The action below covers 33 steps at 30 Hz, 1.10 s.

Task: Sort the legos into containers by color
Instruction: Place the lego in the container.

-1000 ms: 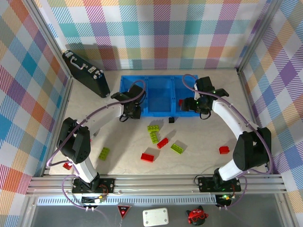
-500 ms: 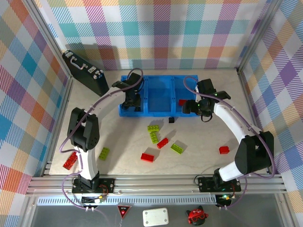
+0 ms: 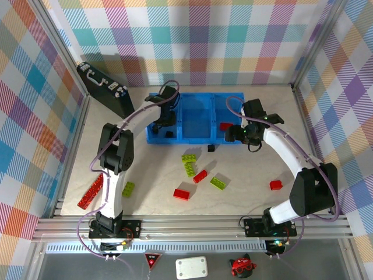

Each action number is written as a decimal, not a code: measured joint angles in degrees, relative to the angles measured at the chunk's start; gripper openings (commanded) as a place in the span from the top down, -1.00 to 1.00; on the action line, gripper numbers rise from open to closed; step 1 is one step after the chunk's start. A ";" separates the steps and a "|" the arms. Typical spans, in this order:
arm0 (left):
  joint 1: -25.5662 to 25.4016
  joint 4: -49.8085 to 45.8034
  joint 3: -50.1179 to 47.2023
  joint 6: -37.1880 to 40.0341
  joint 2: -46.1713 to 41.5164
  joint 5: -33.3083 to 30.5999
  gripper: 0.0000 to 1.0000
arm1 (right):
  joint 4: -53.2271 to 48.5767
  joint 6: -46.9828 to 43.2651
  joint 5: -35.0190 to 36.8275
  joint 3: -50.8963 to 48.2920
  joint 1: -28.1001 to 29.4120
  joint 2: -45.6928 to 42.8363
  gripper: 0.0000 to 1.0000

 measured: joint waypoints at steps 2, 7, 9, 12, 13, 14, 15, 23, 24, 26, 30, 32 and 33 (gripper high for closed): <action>0.39 0.04 0.92 -0.07 1.66 0.02 0.86 | 0.00 0.00 -0.02 0.00 0.00 0.00 -0.58; 1.66 0.04 1.46 -0.15 4.22 0.11 0.81 | 0.00 0.00 -0.02 0.00 0.00 0.00 -0.58; 1.79 0.11 1.55 -0.15 4.76 0.37 0.73 | 0.00 0.00 -0.02 0.00 0.00 0.00 -0.58; 1.79 0.26 2.12 -0.17 5.05 0.46 0.67 | -0.04 0.00 -0.04 0.00 0.00 0.00 -0.58; 1.77 0.15 2.12 -0.15 5.18 0.48 0.65 | -0.13 0.00 -0.04 0.00 0.00 -0.02 -0.58; 1.79 0.22 2.12 -0.15 5.33 0.50 0.62 | -0.28 0.00 -0.07 0.00 0.00 -0.09 -0.58; 1.79 0.22 2.12 -0.15 5.38 0.55 0.59 | -0.44 0.00 -0.07 0.00 0.00 -0.22 -0.58; 1.79 0.15 2.12 -0.17 5.38 1.33 0.33 | -1.62 0.17 -0.31 0.02 0.04 -2.97 -0.58; 1.79 0.15 2.12 -0.17 5.38 1.42 0.31 | -1.70 0.26 -0.37 0.02 0.15 -3.34 -0.58; 1.79 0.15 2.12 -0.17 5.35 1.75 0.27 | -1.90 0.44 -0.46 0.13 0.44 -3.80 -0.58; 1.79 0.02 2.12 -0.17 5.25 2.21 0.21 | -2.27 0.96 -0.48 0.13 1.40 -4.17 -0.58; 1.79 0.00 2.12 -0.20 4.98 2.45 0.18 | -2.67 1.18 -0.46 0.13 1.84 -4.33 -0.58; 1.79 0.00 2.12 -0.17 4.70 2.45 0.17 | -2.82 1.31 -0.48 0.13 2.03 -4.42 -0.58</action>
